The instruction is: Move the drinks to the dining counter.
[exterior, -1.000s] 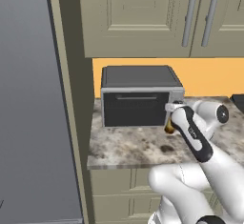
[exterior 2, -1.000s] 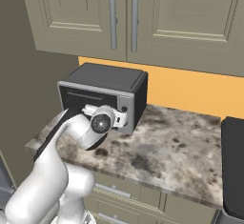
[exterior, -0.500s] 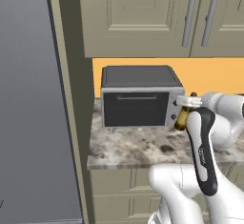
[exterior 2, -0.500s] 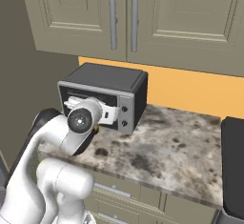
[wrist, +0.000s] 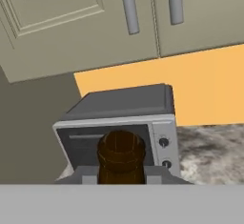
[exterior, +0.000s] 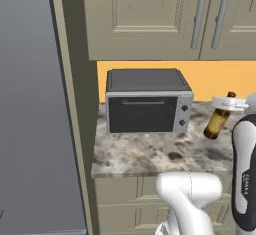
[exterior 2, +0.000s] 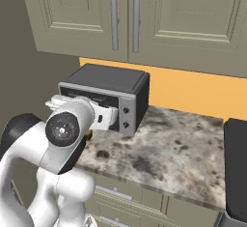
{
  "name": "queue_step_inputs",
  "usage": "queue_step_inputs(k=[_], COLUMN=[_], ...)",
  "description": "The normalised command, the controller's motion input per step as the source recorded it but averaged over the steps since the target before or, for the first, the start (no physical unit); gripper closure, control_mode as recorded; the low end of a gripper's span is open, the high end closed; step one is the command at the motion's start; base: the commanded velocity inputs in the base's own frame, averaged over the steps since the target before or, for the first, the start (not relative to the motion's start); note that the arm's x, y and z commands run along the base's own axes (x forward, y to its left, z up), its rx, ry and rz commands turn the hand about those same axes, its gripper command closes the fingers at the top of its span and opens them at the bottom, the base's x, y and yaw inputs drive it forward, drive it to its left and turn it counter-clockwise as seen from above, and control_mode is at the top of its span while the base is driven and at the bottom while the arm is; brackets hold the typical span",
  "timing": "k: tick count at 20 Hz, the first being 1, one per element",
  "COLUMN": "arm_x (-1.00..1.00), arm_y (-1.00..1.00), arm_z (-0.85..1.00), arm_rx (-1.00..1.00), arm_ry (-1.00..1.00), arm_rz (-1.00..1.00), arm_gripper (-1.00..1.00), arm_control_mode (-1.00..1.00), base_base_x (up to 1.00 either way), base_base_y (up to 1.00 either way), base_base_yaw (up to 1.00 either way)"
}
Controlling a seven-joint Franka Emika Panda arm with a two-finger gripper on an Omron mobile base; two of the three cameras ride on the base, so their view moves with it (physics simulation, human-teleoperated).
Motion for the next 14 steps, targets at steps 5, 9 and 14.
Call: queue_step_inputs(k=[5,9,14], arm_x=[-0.87,-0.72,-0.53], arm_y=[0.03,0.52,0.76], arm_z=[0.34,0.15,0.03], arm_rx=[-0.03,-0.1,-0.1], arm_ry=[-0.09,-0.1,-0.01], arm_rz=[-0.01,0.0,-0.01], arm_gripper=[1.0,1.0,1.0], arm_control_mode=[-1.0,-1.0,-1.0], base_base_x=[0.0,0.0,0.0], base_base_y=[0.0,0.0,0.0], base_base_yaw=[0.0,0.0,0.0])
